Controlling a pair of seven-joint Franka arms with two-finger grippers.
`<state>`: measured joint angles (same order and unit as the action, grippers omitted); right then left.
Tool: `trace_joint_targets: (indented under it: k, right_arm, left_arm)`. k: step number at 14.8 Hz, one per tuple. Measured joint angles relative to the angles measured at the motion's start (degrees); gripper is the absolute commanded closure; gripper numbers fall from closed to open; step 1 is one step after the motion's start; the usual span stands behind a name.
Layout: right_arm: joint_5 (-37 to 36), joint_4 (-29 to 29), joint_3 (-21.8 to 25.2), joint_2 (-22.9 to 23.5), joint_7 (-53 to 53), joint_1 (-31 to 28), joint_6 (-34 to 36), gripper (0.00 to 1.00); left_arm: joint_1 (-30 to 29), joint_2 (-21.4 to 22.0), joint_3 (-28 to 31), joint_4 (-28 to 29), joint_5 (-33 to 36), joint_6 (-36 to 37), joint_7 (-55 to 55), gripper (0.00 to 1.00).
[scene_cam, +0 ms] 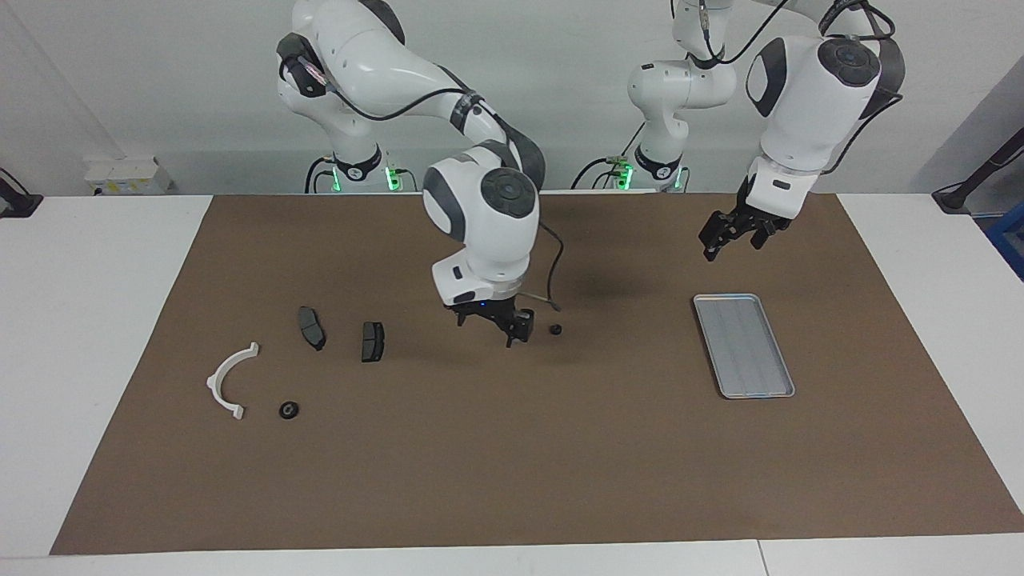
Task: Pick bearing gear from pile to tray
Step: 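Grasp the gear with the left gripper while the right gripper withdraws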
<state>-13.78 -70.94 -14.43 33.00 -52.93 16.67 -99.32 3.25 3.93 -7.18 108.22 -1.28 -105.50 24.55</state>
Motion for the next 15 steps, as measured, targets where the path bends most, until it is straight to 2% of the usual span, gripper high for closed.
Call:
trace_joint_targets:
  k: [3,5,8,10,13,15]
  right_arm:
    - [0.3,0.0,0.0,-2.9,18.3,-7.5,2.9,0.0]
    - [0.4,-0.1,0.0,-3.4,29.2,-12.0,3.1,0.0]
    - [0.4,-1.5,0.0,-3.4,41.7,-18.3,2.8,0.0]
    - [0.4,-4.1,-0.1,-3.7,46.6,-21.5,-0.6,0.0]
    - [0.4,-11.2,-0.1,-5.3,50.4,-25.1,-10.0,0.0]
    - [0.4,-15.5,0.0,-6.2,50.5,-26.7,-14.7,0.0]
  left_arm:
    - [4.2,-2.3,-0.1,1.6,0.0,-3.9,9.4,0.0]
    - [8.8,-5.9,-0.3,2.0,0.0,-8.6,17.9,0.0]
    - [14.0,-10.7,-0.3,2.0,0.0,-12.2,23.9,0.0]
    - [17.4,-14.8,-0.3,1.3,0.0,-15.1,29.0,0.0]
    - [21.4,-21.8,-0.3,-0.4,0.1,-20.0,35.5,0.0]
    - [22.1,-24.3,-0.2,-1.3,0.1,-21.5,36.7,0.0]
